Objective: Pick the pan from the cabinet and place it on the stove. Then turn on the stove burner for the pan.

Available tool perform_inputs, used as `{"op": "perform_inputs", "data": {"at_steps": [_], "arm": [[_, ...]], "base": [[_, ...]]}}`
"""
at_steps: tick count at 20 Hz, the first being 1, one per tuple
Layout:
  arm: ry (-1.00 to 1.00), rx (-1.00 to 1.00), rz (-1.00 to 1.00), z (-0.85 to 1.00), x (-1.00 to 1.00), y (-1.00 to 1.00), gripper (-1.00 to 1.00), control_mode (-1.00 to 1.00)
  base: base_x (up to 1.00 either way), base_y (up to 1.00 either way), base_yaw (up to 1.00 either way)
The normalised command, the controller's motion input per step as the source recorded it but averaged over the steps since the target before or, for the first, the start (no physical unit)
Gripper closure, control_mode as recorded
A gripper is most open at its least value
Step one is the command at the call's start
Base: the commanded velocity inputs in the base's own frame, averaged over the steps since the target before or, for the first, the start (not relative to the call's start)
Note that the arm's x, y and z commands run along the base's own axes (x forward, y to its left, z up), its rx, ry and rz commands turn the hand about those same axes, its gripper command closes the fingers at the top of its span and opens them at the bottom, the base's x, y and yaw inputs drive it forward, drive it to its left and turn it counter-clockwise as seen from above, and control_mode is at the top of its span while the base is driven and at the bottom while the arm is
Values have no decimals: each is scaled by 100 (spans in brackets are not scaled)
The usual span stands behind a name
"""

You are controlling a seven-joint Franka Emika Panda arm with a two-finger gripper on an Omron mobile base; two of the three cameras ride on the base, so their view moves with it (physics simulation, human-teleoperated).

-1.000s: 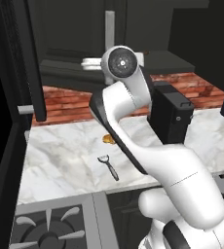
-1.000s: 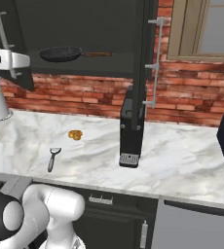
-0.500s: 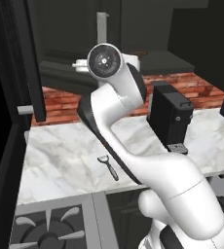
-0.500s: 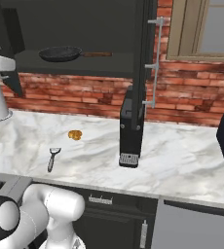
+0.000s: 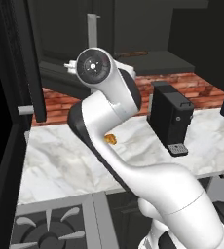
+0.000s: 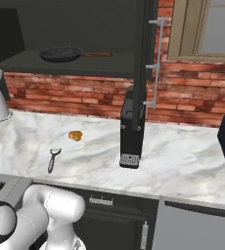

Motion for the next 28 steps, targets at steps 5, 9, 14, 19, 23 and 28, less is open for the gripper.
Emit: {"op": "perform_inputs", "data": {"at_steps": [5, 9, 14, 19, 23, 28], "arm": [[2, 11, 0, -6, -2, -32, -100, -100], [6, 7, 0, -22, 2, 13, -100, -100], [5, 1, 6, -32, 52, 18, -100, -100], [0, 0, 9, -33, 32, 18, -100, -100], [-1, 0, 5, -33, -26, 66, -100, -100], [1, 0, 1, -32, 33, 40, -100, -100]], "base": [[0, 0, 0], [0, 0, 0], [0, 0, 0], [0, 0, 0], [0, 0, 0], [0, 0, 0]]}}
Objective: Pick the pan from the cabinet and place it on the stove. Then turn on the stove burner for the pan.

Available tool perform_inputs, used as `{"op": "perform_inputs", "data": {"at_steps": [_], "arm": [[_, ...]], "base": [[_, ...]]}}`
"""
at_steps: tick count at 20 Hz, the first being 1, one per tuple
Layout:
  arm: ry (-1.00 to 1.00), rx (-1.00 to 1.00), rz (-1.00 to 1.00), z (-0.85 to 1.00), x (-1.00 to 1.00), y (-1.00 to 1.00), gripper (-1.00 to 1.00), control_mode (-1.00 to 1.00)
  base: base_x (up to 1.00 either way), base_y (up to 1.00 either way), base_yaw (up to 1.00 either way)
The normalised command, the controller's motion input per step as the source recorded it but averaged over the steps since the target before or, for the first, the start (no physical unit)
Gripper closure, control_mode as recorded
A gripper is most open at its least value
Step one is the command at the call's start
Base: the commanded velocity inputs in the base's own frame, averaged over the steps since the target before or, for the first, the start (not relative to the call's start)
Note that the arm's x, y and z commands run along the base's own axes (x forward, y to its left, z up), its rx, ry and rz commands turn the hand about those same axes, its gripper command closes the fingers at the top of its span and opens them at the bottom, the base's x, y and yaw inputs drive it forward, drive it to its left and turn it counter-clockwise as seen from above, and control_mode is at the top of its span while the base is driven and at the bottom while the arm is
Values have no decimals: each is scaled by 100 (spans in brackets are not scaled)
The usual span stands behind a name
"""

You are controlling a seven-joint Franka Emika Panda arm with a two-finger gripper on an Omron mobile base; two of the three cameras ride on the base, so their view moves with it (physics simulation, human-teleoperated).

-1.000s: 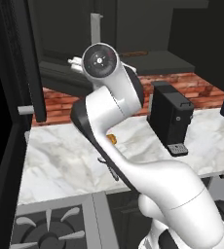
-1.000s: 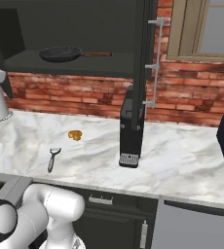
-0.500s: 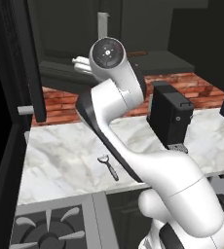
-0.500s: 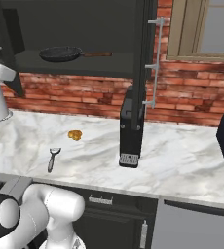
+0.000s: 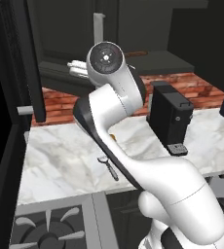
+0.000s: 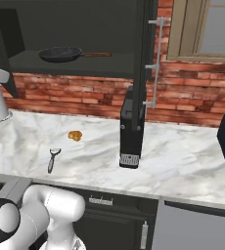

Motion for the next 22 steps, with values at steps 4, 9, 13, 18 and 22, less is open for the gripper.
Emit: {"op": "perform_inputs", "data": {"at_steps": [4, 9, 13, 18, 22], "arm": [[1, 0, 0, -32, 74, 45, -100, -100], [1, 0, 0, -35, 22, 68, -100, -100], [1, -2, 0, -29, 20, 68, -100, -100], [6, 0, 0, -15, 21, 20, -100, -100], [0, -3, -4, -11, 22, 77, -100, -100]], "base": [[0, 0, 0], [0, 0, 0], [0, 0, 0], [0, 0, 0], [0, 0, 0]]}}
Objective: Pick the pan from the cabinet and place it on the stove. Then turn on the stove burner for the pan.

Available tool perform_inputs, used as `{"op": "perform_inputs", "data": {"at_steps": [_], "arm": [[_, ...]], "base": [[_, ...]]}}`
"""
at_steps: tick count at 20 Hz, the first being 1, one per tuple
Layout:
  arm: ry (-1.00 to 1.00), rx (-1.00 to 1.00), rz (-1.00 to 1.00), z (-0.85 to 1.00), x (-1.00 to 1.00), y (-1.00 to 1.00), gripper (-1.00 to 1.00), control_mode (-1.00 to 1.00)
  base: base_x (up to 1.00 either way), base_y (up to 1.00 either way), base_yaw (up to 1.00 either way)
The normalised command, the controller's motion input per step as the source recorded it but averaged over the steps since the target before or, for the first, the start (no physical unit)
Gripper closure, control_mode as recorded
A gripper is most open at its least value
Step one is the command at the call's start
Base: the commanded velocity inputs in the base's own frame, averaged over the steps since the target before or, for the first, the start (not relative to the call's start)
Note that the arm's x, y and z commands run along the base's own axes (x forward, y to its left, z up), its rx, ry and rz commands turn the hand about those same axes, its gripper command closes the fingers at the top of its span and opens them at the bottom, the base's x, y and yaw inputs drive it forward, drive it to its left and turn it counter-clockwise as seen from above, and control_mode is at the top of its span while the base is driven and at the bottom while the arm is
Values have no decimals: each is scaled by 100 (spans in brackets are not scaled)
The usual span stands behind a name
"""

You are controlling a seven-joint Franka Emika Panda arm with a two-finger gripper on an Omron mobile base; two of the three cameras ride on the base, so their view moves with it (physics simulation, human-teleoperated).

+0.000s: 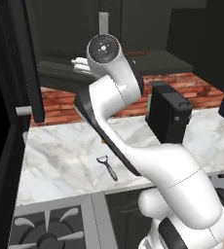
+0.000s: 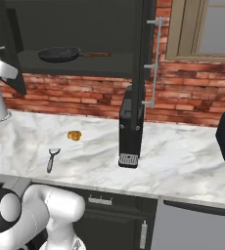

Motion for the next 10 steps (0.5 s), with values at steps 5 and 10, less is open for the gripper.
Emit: {"op": "perform_inputs", "data": {"at_steps": [5, 10], "arm": [[0, -9, 0, -8, 11, 90, -100, -100], [2, -8, 0, -11, 17, 90, -100, -100]], "base": [[0, 0, 0], [0, 0, 0]]}}
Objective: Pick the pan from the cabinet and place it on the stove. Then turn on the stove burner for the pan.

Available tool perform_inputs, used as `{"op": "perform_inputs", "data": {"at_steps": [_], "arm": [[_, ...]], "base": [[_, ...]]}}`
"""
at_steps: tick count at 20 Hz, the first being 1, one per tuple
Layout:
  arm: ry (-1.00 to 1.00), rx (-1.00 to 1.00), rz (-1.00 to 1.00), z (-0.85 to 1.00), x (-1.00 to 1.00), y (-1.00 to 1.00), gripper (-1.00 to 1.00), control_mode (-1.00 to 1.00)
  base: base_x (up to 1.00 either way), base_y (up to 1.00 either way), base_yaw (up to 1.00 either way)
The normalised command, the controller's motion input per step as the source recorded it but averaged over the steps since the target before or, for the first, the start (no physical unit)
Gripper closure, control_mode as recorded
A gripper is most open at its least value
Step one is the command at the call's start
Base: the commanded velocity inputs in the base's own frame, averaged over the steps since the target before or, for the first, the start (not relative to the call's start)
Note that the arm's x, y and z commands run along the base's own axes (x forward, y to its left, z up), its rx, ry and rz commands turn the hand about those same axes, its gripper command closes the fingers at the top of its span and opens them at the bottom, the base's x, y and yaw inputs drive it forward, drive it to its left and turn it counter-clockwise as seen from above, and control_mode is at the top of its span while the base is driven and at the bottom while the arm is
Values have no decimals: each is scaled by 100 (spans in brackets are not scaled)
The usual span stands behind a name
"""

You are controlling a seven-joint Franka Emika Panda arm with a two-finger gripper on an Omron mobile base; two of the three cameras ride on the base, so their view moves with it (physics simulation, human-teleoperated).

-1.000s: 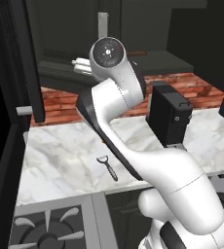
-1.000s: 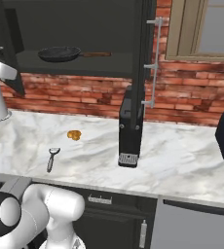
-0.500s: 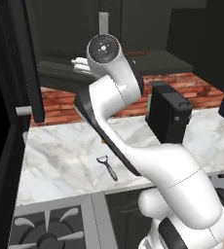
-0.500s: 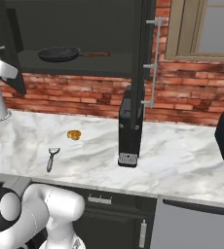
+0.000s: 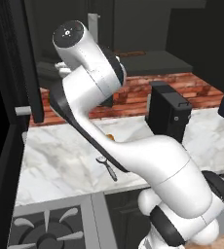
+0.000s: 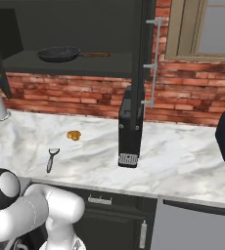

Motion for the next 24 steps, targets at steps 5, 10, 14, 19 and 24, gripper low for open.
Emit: {"op": "perform_inputs", "data": {"at_steps": [5, 10, 14, 19, 24], "arm": [[-8, -5, 0, -34, 29, 69, -100, -100], [-25, -9, 0, -32, 41, 49, -100, -100], [-37, -8, 3, -14, 9, 29, -100, -100], [-36, -4, 4, 0, -48, -6, -100, -100], [-8, 6, 4, 5, -30, -34, -100, -100]], "base": [[0, 0, 0], [0, 0, 0], [0, 0, 0], [0, 0, 0], [0, 0, 0]]}}
